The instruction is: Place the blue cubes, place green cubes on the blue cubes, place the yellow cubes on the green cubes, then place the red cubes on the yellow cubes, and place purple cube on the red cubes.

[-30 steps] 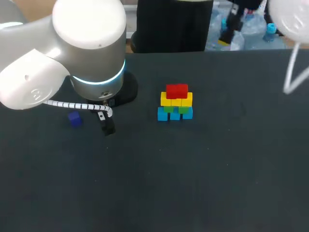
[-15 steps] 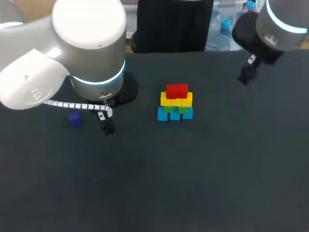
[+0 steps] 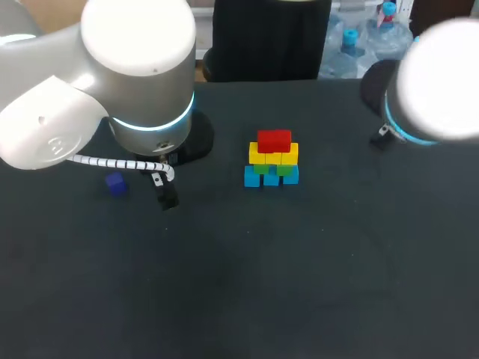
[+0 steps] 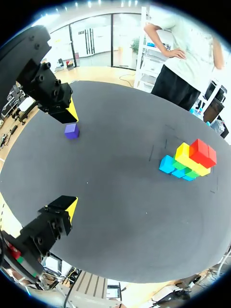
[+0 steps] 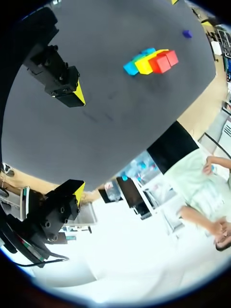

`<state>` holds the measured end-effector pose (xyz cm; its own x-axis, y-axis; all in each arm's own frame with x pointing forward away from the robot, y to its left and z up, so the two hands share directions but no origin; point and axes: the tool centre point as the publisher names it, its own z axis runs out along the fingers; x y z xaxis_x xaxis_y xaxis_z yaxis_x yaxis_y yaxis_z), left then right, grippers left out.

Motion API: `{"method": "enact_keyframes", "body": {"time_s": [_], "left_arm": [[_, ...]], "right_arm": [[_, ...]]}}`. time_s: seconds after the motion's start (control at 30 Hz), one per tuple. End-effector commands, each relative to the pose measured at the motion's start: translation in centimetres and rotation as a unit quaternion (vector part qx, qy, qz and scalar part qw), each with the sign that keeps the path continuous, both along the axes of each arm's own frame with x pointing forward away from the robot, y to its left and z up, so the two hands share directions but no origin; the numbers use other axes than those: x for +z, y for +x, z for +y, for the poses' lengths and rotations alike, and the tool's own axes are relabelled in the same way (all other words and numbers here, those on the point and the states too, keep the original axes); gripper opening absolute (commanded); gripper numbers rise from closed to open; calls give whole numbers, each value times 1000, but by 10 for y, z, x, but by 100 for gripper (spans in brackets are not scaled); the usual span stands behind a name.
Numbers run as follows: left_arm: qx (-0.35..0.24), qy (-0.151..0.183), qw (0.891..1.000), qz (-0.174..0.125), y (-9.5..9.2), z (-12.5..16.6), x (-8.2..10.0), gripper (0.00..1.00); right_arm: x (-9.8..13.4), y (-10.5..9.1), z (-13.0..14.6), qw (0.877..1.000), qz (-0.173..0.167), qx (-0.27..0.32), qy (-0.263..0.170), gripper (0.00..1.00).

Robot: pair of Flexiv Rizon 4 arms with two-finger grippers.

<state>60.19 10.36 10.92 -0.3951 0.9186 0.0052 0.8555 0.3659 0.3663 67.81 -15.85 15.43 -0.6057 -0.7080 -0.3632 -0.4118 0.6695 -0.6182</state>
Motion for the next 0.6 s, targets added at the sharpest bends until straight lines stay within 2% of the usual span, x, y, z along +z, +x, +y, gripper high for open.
{"method": "enact_keyframes", "body": {"time_s": [0.03, 0.17, 0.23, 0.43, 0.6], "left_arm": [[-1, -1, 1000, 0, 0, 1, 0, 100], [-1, -1, 1000, 0, 0, 1, 0, 100], [18, -2, 1000, -3, 3, 13, 4, 100], [38, 23, 999, -22, 7, 46, 12, 100], [32, 17, 999, -5, 1, 54, 5, 100]], "right_arm": [[-3, -3, 0, 998, -61, -9, -27, 100], [-3, -3, 0, 998, -61, -9, -27, 100], [-3, -3, 0, 998, -61, -9, -27, 100], [-3, -3, 0, 998, -61, -9, -27, 100], [-3, -3, 0, 998, -61, -9, -27, 100]]}}
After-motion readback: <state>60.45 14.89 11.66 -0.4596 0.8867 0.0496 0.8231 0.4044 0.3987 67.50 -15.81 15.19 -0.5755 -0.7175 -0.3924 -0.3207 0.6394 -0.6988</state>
